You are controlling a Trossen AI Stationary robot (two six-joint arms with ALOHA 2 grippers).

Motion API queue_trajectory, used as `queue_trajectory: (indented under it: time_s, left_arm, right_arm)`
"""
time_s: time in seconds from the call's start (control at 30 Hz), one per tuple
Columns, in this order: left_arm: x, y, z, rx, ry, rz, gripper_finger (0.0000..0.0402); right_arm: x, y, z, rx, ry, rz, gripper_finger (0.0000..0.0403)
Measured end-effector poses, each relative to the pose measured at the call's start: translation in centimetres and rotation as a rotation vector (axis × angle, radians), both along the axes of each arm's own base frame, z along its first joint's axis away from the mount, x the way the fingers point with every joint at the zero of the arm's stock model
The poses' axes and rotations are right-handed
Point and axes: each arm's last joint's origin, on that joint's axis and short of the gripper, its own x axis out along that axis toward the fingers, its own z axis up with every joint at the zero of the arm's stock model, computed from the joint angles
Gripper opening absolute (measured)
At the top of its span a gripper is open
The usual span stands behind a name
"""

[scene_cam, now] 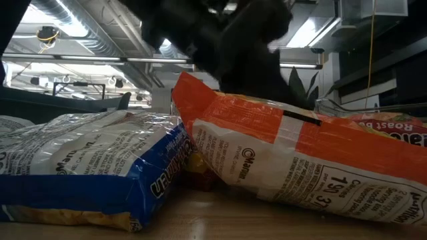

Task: Sort Maruchan noodles
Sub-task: Put the red noodle pack into the blue bin

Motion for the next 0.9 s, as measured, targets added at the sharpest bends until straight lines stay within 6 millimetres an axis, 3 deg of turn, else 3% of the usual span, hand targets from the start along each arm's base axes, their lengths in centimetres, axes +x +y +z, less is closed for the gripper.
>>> queue_trajectory:
  time_s: [0.33,0.9]
  left_arm:
    - [-0.2,-0.9,-2.8,0.016,0.089,-0.024,0.0001]
    - [-0.4,-0.6,-3.5,0.025,0.136,0.008,0.0002]
  right_arm:
    - [0.1,-0.2,-0.1,-0.006,0.035,0.007,0.0255]
    - [2.9,-0.8,-3.9,0.022,0.201,-0.019,0.0255]
